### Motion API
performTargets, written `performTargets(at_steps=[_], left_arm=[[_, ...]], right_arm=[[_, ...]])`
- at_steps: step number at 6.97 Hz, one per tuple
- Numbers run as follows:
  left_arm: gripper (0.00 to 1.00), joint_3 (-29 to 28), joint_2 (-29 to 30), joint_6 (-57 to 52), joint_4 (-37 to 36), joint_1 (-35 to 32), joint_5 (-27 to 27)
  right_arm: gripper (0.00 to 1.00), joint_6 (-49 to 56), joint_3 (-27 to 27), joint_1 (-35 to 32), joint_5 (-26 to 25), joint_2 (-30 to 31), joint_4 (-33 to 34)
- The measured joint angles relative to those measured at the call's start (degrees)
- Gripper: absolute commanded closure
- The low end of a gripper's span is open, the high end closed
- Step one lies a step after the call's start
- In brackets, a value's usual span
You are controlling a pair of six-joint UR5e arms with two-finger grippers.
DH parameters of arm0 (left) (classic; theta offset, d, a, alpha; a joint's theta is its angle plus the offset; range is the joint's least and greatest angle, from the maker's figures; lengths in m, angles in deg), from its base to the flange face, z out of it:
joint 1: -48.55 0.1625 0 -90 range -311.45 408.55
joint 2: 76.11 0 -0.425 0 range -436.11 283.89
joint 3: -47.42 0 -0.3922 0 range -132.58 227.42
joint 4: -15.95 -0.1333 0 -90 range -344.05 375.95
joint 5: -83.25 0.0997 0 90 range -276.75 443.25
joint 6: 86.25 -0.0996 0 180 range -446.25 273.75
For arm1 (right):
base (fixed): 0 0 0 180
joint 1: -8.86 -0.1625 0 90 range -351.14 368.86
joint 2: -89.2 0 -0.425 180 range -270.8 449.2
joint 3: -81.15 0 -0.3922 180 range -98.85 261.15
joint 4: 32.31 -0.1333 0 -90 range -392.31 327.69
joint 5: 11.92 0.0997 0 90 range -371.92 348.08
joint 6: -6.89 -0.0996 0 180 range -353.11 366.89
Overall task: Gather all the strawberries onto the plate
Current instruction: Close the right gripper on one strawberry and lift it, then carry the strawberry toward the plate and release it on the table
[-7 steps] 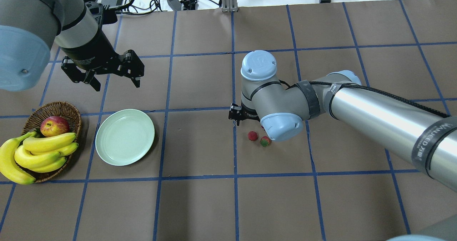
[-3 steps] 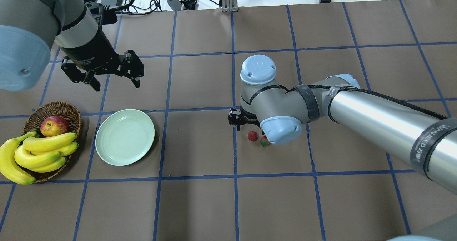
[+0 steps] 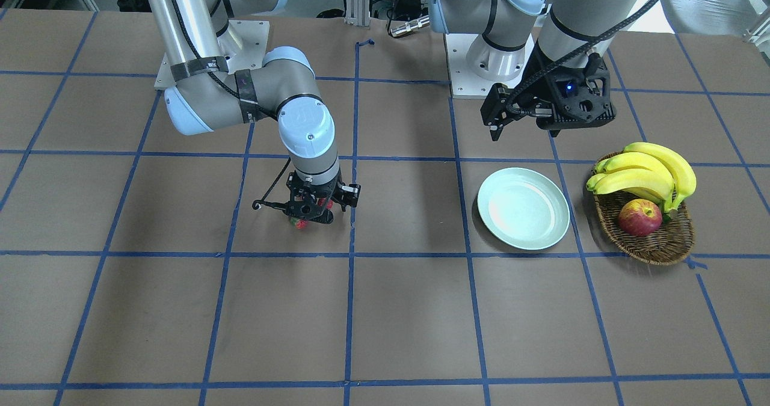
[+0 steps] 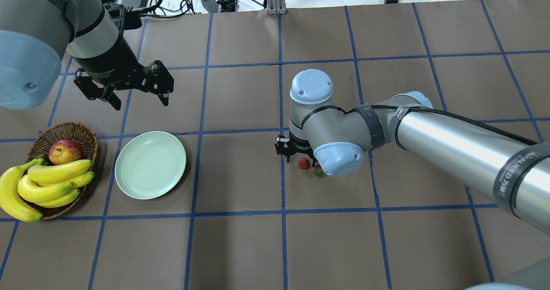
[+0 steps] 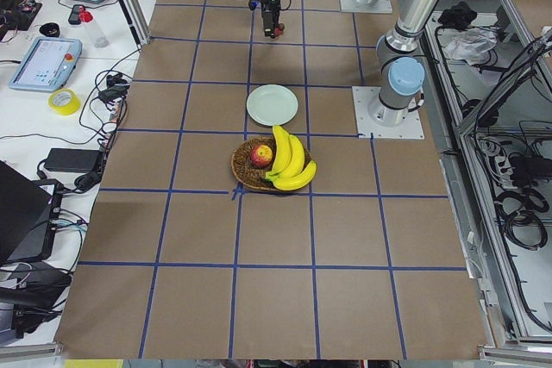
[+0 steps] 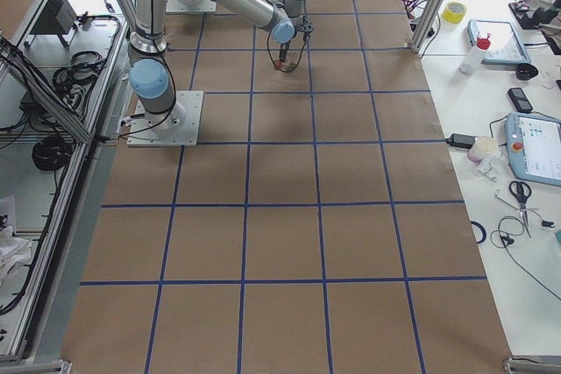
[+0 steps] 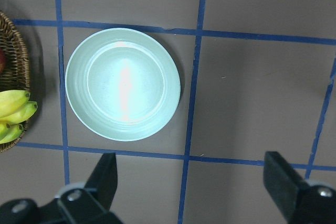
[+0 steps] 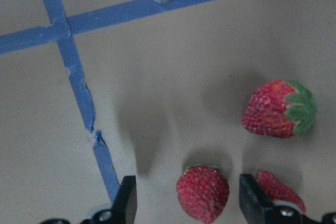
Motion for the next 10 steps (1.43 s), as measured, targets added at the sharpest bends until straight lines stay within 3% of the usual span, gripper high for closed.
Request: performTargets(at_steps=[2, 6, 10], left_arm=[[0.00, 0.00, 0.07, 0.00, 0.00, -0.01, -0.02], [0.00, 0.78, -0.02, -0.03, -0.15, -0.06, 0.03], [0.00, 0.91, -0.08, -0.03, -0.18, -0.02, -0.02]], right_arm=[[0.77, 0.54, 0.00, 0.00, 0.12, 0.01, -0.10], [0.80, -0.02, -1.77, -0.07, 0.05, 0.63, -0.21], [0.80, -8.95, -9.62, -6.28, 2.21, -2.95, 0.56]])
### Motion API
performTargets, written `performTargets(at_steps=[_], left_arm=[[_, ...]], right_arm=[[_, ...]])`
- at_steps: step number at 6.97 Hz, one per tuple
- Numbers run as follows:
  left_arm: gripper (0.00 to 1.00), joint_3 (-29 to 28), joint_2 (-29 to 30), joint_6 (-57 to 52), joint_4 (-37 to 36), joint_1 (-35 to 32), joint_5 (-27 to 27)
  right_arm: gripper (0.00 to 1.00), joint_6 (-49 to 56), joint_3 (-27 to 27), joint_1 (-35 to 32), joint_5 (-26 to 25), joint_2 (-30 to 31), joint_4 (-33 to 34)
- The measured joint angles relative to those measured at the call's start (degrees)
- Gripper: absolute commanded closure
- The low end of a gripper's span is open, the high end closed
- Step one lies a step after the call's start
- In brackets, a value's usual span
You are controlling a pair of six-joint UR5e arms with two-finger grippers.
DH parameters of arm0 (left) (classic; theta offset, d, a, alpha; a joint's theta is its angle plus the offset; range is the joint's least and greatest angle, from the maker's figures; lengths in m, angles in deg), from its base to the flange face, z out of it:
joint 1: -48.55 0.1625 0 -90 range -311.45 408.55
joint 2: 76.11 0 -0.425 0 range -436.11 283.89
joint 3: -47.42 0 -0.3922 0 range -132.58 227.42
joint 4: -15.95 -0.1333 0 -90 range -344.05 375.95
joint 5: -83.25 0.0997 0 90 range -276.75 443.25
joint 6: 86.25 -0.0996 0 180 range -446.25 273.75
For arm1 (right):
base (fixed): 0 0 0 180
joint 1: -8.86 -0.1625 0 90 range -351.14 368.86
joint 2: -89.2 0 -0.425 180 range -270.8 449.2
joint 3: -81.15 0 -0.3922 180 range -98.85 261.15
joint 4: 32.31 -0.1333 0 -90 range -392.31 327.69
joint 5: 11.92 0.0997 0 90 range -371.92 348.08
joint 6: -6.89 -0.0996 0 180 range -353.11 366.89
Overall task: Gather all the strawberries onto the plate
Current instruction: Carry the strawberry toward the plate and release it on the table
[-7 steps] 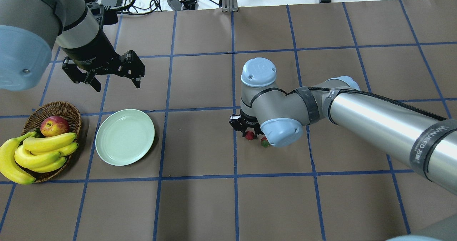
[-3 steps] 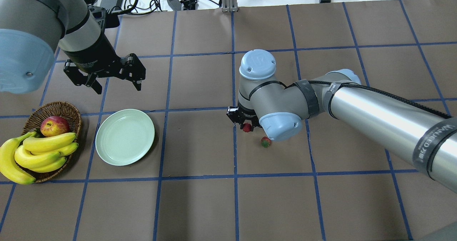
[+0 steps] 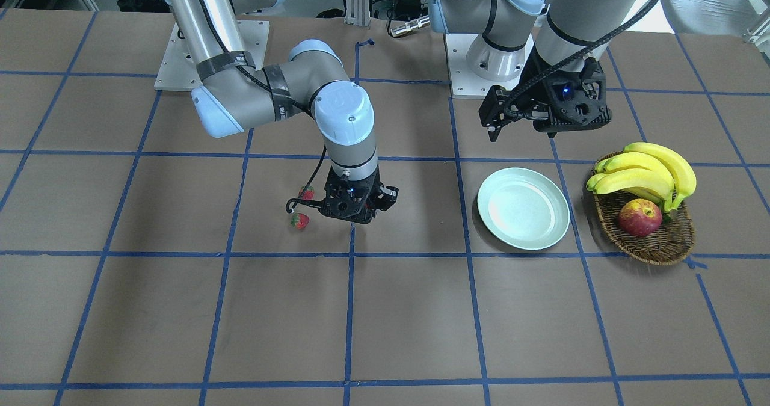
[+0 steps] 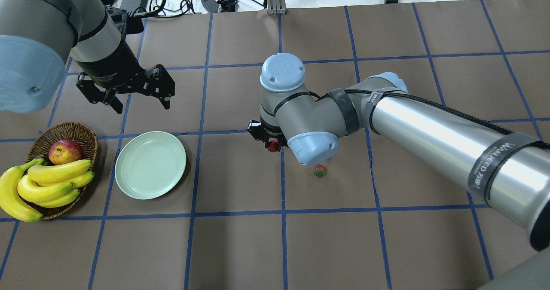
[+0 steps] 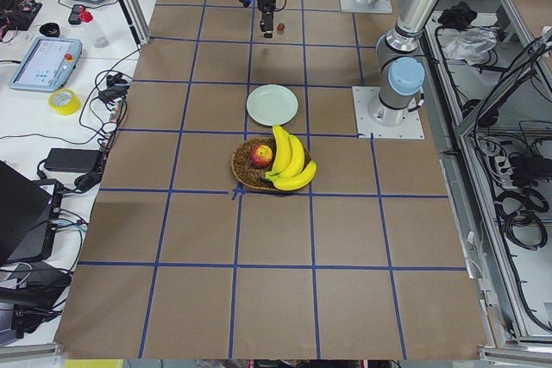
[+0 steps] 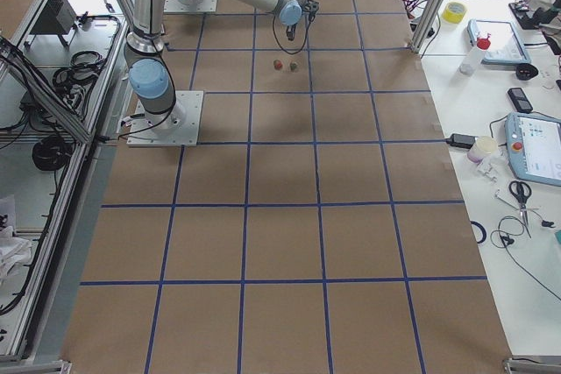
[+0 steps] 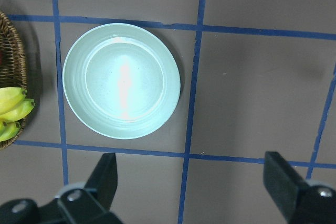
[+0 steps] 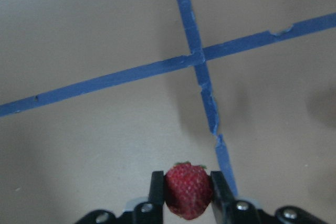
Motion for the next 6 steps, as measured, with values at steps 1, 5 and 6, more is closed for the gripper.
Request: performTargets(at_steps=[1, 5, 6], left_arm=[[0.00, 0.03, 0.01, -0.02, -0.02, -0.04, -0.01], [0.00, 0.01, 0.03, -0.01, 0.00, -0.03, 0.00], [0.00, 0.00, 0.02, -0.01, 0.00, -0.03, -0.01]], right_arm=[[0.79, -2.47, -2.24, -1.76, 0.65, -2.17, 0.28], [0.00, -6.79, -5.45, -4.25, 2.83, -7.57, 5.40], [0.00, -6.88, -5.41, -4.31, 2.67, -7.67, 5.55]])
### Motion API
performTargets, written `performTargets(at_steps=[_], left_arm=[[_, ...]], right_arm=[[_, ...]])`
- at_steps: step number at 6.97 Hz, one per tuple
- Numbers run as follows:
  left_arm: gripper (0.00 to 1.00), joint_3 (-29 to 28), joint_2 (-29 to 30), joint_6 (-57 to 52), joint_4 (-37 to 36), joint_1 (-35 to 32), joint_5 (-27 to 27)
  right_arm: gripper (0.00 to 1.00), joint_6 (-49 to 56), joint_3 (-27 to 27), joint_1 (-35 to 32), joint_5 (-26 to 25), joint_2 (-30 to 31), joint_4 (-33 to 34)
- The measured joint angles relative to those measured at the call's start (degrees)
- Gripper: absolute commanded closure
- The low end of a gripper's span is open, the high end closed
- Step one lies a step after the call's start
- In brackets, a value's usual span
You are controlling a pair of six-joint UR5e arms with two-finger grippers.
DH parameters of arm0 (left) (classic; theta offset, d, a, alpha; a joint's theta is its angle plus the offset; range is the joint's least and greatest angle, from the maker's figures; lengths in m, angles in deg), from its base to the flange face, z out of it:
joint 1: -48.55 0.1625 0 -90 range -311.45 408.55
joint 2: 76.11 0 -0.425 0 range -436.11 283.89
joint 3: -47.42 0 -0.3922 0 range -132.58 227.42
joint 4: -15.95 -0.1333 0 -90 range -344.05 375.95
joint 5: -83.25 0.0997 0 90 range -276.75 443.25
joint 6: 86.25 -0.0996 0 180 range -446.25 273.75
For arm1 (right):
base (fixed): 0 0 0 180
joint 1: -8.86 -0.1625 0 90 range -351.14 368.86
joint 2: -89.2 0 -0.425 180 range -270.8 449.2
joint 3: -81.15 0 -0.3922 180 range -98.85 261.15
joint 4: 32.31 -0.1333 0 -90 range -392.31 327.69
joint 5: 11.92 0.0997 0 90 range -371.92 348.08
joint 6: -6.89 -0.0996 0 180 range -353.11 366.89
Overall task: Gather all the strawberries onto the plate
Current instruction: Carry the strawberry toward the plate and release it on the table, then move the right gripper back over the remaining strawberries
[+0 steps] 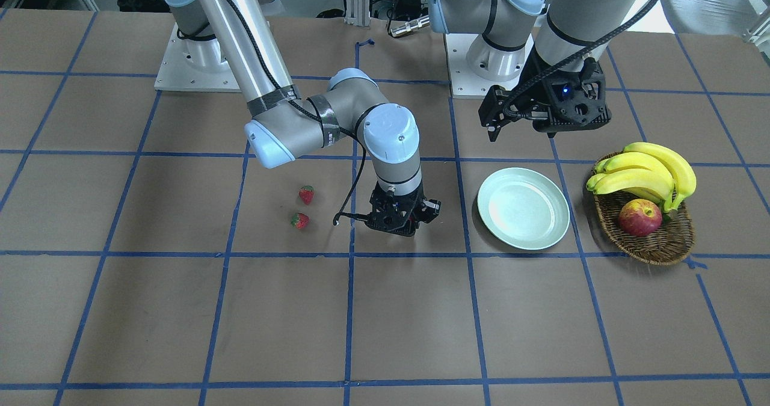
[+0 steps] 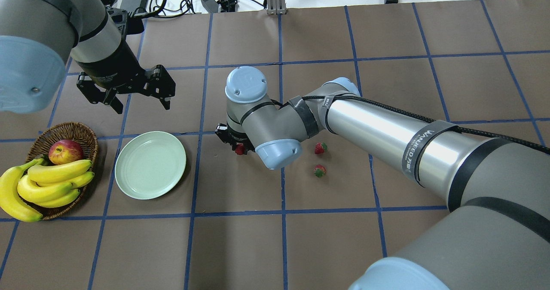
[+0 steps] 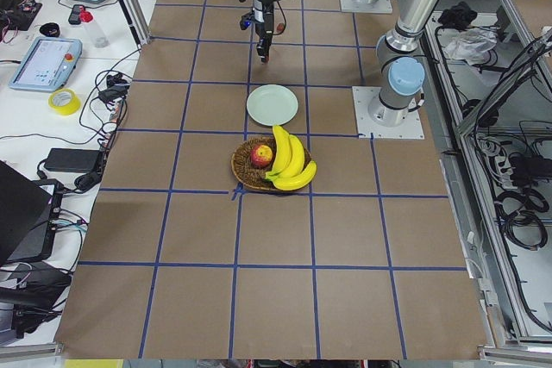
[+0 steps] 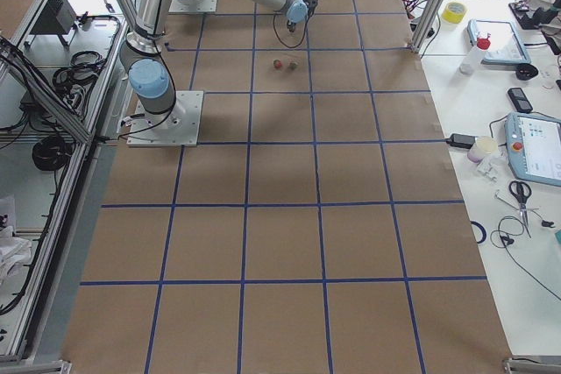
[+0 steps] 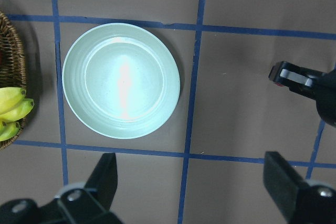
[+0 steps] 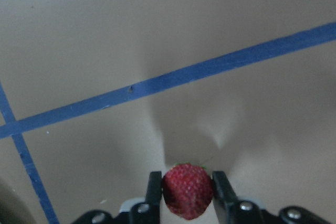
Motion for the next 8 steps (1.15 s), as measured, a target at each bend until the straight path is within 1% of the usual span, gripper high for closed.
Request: performTargets(at_steps=[2, 3, 4, 6, 7, 8], left_arm=[[0.00, 0.03, -0.01, -0.01, 0.00, -0.01, 0.00], [0.00, 0.03, 0.00, -0.02, 0.00, -0.01, 0.00], [0.00, 0.03, 0.00, -0.03, 0.00, -0.01, 0.00], [0.00, 0.03, 0.06, -0.03, 0.00, 0.00, -0.05], [0.00, 0.01, 0.08, -0.03, -0.02, -0.07, -0.08], [0.00, 0.00, 0.08, -0.03, -0.04, -0.18, -0.04]], right_arm=[[0.00, 0.39, 0.39, 0.10, -1.11, 0.48, -0.97], [0.00, 1.37, 0.55, 0.85, -2.17, 1.85, -2.65], [0.00, 4.20, 0.64, 2.95, -3.27, 4.28, -5.51], [0.05, 13.26, 1.52, 9.43, -4.95, 9.58, -13.06], [0.07, 17.01, 3.32, 11.85, -6.42, 11.22, -14.72], [0.07, 19.44, 6.12, 13.22, -8.68, 11.99, -13.97]])
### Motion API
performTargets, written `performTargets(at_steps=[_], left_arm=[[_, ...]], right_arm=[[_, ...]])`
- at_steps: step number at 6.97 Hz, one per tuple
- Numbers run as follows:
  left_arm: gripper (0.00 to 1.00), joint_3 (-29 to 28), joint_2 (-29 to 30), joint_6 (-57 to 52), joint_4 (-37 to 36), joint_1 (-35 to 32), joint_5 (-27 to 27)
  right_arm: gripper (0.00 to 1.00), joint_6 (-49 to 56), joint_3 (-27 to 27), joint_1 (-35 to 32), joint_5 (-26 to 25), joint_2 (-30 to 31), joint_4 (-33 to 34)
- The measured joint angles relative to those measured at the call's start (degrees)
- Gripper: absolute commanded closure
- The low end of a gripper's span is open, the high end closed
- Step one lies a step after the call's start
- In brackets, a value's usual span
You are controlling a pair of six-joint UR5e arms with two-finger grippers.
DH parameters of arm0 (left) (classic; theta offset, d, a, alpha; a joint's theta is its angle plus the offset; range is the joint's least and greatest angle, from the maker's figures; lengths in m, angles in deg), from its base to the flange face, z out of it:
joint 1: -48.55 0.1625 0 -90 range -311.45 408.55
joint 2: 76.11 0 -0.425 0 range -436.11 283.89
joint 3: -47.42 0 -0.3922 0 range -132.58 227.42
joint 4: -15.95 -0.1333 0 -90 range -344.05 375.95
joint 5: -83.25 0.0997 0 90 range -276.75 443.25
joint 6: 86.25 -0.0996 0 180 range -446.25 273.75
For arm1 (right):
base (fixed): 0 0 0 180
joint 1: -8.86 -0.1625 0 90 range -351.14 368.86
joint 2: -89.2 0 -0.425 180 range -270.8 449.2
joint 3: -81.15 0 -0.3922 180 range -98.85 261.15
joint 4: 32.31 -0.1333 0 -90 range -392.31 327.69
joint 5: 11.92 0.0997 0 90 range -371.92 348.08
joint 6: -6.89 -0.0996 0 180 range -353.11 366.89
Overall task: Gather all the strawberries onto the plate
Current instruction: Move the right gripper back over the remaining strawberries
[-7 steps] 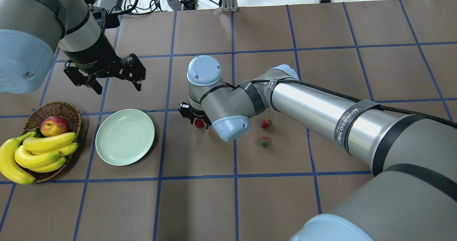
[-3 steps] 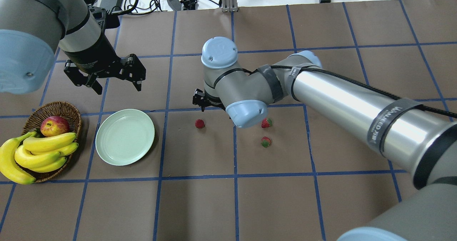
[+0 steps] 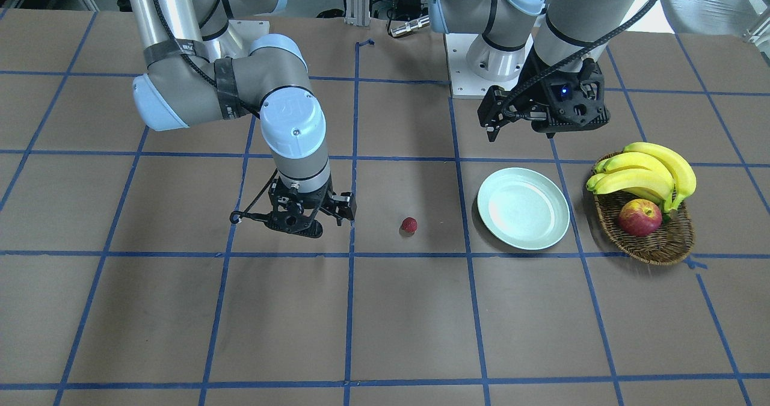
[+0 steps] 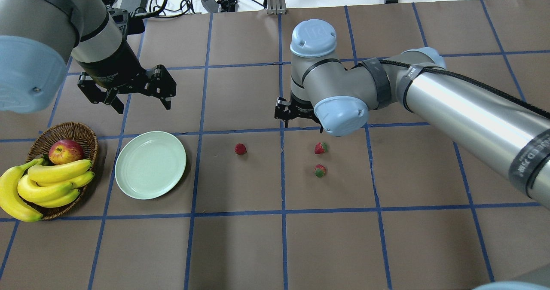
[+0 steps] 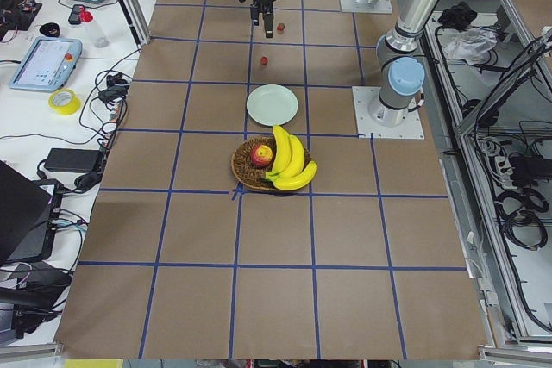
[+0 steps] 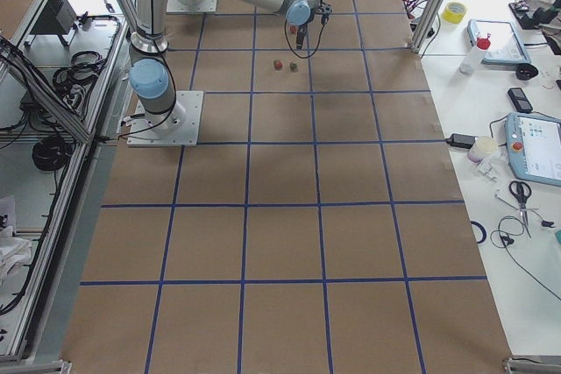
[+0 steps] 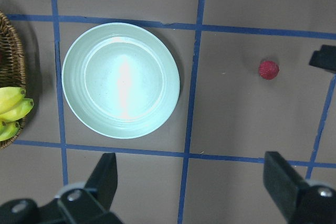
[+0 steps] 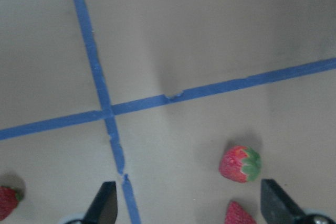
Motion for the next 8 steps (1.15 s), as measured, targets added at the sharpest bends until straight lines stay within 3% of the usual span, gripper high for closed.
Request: performTargets(at_steps=[2, 4, 5, 6, 8], left_arm=[[0.00, 0.13, -0.02, 0.00, 0.03, -0.13, 0.03], [0.00, 0.24, -0.02, 0.04, 0.02, -0.16, 0.08], [0.00, 0.26, 0.00, 0.02, -0.02, -0.19, 0.06], [0.00, 0.26, 0.01, 0.01, -0.04, -0.20, 0.05], [0.00, 0.25, 0.00, 0.00, -0.05, -0.21, 0.04]], right_arm=[[0.11, 1.47, 6.81, 0.75, -2.23, 0.04, 7.28], [0.50, 1.44, 10.72, 0.86, -2.65, -0.61, 12.32], [0.77, 1.25, 11.24, 0.91, -2.74, -0.84, 12.98], [0.84, 1.11, 11.24, 0.98, -2.80, -0.91, 13.18], [0.85, 0.96, 10.84, 1.05, -2.86, -0.78, 13.26]])
